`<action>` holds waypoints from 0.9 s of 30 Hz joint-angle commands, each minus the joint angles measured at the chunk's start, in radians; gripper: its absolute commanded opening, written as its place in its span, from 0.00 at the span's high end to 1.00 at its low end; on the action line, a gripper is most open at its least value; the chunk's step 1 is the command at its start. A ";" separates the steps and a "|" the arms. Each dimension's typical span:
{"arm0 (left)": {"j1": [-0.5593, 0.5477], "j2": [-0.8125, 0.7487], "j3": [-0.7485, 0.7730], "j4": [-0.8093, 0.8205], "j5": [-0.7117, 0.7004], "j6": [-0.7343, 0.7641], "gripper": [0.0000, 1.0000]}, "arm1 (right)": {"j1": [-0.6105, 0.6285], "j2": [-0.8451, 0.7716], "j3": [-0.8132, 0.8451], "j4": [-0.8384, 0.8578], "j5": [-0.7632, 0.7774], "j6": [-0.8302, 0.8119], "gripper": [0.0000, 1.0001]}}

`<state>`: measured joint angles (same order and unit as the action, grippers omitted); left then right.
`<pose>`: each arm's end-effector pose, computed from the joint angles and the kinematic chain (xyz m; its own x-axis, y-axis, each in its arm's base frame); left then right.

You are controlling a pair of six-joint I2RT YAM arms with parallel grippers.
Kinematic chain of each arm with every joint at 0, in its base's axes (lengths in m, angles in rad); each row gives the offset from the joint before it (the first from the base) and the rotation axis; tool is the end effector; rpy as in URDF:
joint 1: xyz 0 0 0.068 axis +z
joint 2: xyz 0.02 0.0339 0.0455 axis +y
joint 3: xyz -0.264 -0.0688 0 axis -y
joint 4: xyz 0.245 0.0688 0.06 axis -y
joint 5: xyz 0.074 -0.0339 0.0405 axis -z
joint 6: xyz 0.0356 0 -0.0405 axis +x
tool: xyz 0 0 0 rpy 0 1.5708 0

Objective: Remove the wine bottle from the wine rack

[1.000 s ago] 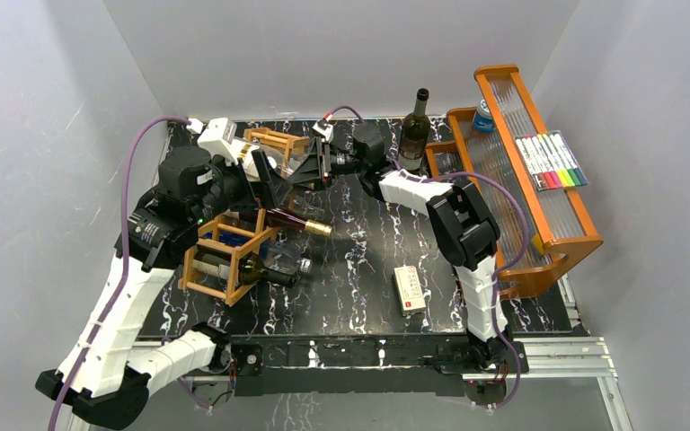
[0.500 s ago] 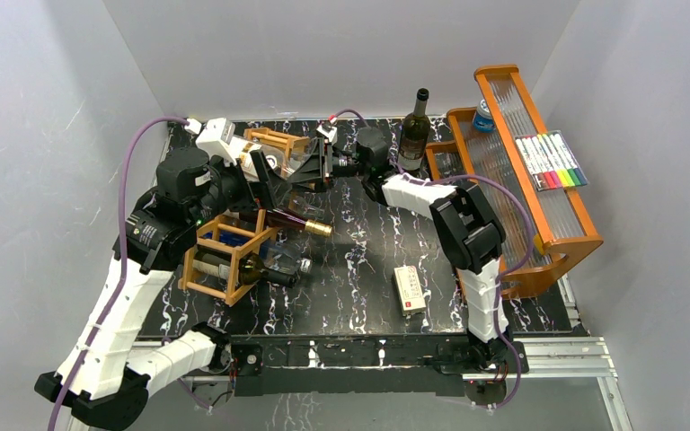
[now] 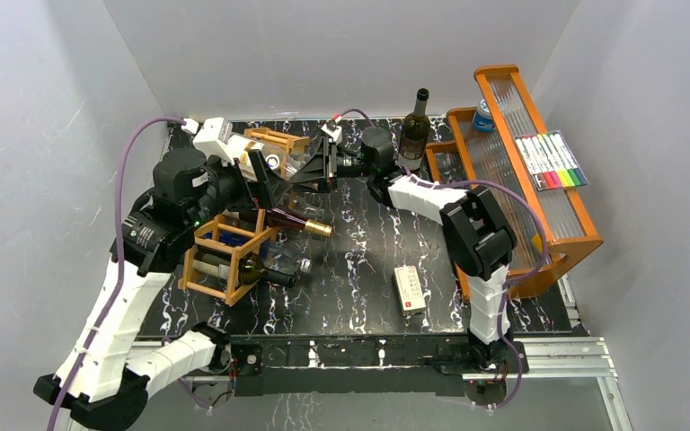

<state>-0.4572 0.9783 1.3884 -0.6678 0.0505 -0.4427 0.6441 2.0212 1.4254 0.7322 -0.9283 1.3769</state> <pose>0.1601 -0.0808 0.4573 -0.4143 -0.2730 -0.8682 0.3400 0.8385 -0.4259 0.3554 0.3025 0.2763 -0.9545 0.0185 -0.2977 -0.2982 -0.0796 0.9512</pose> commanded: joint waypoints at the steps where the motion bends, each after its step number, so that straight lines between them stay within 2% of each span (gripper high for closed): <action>1: 0.003 -0.030 0.049 -0.003 0.000 0.025 0.02 | 0.005 -0.207 0.038 0.196 0.023 -0.076 1.00; 7: 0.002 -0.020 0.081 -0.003 -0.001 0.036 0.02 | 0.000 -0.328 0.010 0.078 0.065 -0.137 1.00; 11: 0.003 -0.012 0.094 0.003 0.020 0.038 0.02 | -0.028 -0.408 -0.069 0.090 0.115 -0.101 1.00; 14: 0.003 -0.010 0.106 0.012 0.066 0.058 0.02 | -0.128 -0.587 -0.230 0.050 0.093 -0.059 1.00; 17: 0.003 -0.009 0.126 0.012 0.096 0.112 0.02 | -0.234 -0.729 -0.319 -0.079 0.052 -0.081 1.00; 19: 0.003 0.004 0.121 0.043 0.139 0.129 0.02 | -0.345 -0.866 -0.376 -0.298 -0.004 -0.148 1.00; 20: 0.003 0.010 0.115 0.057 0.168 0.134 0.02 | -0.380 -0.905 -0.390 -0.341 -0.020 -0.158 1.00; 21: 0.003 0.034 0.100 0.094 0.237 0.138 0.02 | -0.435 -0.959 -0.415 -0.449 -0.062 -0.183 1.00; 22: 0.003 0.072 0.089 0.143 0.317 0.144 0.02 | -0.492 -1.004 -0.406 -0.687 -0.084 -0.300 1.00; 23: 0.002 0.108 0.078 0.192 0.367 0.148 0.02 | -0.518 -0.999 -0.361 -0.981 -0.074 -0.453 1.00; 27: 0.002 0.170 0.051 0.300 0.485 0.143 0.02 | -0.518 -0.939 -0.306 -1.297 -0.013 -0.672 1.00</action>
<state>-0.4572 1.0893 1.4681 -0.5049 0.3489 -0.3107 0.1356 1.0687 1.0084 -0.2543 -0.9226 1.0248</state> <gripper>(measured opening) 0.981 0.488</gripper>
